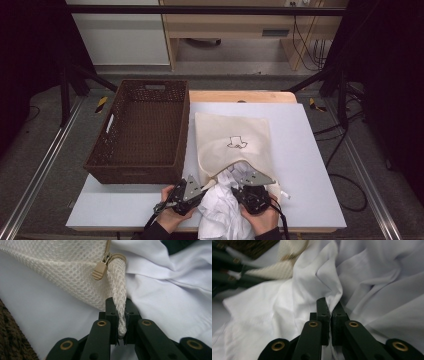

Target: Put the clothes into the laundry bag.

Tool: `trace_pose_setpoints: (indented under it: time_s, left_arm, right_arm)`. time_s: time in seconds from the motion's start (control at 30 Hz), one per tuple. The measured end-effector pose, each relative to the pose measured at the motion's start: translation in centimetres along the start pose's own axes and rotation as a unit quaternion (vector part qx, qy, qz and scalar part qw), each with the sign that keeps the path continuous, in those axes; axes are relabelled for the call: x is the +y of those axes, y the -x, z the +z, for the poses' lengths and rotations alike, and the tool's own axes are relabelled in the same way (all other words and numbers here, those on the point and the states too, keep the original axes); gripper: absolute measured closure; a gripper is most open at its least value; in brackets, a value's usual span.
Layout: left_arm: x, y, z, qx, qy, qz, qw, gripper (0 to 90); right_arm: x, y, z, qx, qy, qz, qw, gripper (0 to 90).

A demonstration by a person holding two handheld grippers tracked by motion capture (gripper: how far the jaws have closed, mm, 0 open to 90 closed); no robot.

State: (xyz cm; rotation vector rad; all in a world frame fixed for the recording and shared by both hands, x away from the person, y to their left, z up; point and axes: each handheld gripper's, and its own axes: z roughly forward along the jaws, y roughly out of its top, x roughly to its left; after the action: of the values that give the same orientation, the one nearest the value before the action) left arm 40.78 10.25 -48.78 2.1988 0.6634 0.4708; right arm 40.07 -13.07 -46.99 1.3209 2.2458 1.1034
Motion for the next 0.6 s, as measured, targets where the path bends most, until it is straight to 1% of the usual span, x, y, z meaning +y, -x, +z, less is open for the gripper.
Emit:
trace_pose_setpoints:
  time_s: [0.03,0.07,0.1,0.13,0.17,0.2,0.27,0.3,0.33,0.4,0.47,0.5,0.53,0.57,0.6]
  left_arm:
    - [0.0,-0.1,0.0,-0.003,0.001,-0.003,1.0,85.0]
    - [0.0,-0.1,0.0,-0.004,0.0,-0.004,1.0,85.0]
    - [0.0,-0.1,0.0,-0.004,0.0,-0.004,1.0,85.0]
    - [0.0,-0.1,0.0,-0.003,0.001,-0.003,1.0,85.0]
    - [0.0,0.0,0.0,-0.001,0.001,-0.002,1.0,85.0]
    - [0.0,-0.1,0.0,-0.003,0.001,-0.003,1.0,85.0]
    - [0.0,-0.3,0.0,-0.01,0.0,-0.012,0.9999,85.0]
    - [0.0,-0.4,0.0,-0.015,0.0,-0.018,0.9997,84.9]
    - [0.0,-0.5,0.0,-0.017,0.001,-0.02,0.9997,84.9]
    - [0.0,-0.5,0.0,-0.017,0.001,-0.021,0.9996,84.8]
    - [0.0,-0.5,0.0,-0.017,0.0,-0.02,0.9997,84.7]
    - [0.0,-0.5,0.0,-0.017,0.0,-0.02,0.9997,84.7]
    - [0.0,-0.6,0.0,-0.02,-0.001,-0.024,0.9995,84.6]
    - [0.0,-0.6,0.0,-0.02,-0.001,-0.024,0.9995,84.6]
    - [0.0,-0.8,0.1,-0.025,-0.001,-0.03,0.9992,84.5]
  right_arm:
    - [0.4,0.1,0.1,-0.007,0.005,-0.001,1.0,88.1]
    - [0.9,0.2,0.4,-0.022,0.013,-0.004,0.9997,88.1]
    - [1.4,0.3,0.5,-0.039,0.022,-0.008,0.999,88.2]
    - [2.1,0.5,0.7,-0.064,0.033,-0.013,0.9973,88.2]
    - [2.5,0.7,0.8,-0.073,0.035,-0.009,0.9966,88.2]
    - [2.8,1.0,1.0,-0.087,0.04,-0.012,0.9953,88.2]
    - [3.2,1.5,1.6,-0.101,0.04,-0.008,0.994,87.9]
    - [3.2,1.7,2.0,-0.099,0.04,-0.008,0.9942,87.5]
    - [3.0,1.8,2.3,-0.097,0.037,-0.006,0.9946,86.7]
    - [2.7,1.7,2.3,-0.093,0.045,-0.012,0.9946,83.9]
    - [2.5,1.6,1.8,-0.082,0.045,-0.014,0.9955,75.7]
    - [2.5,1.6,1.3,-0.071,0.05,-0.014,0.9961,71.6]
    - [2.4,1.5,0.7,-0.055,0.056,-0.008,0.9969,67.0]
    - [2.4,1.5,0.7,-0.055,0.056,-0.008,0.9969,67.0]
    - [2.3,1.2,-0.6,-0.035,0.061,-0.009,0.9974,56.9]
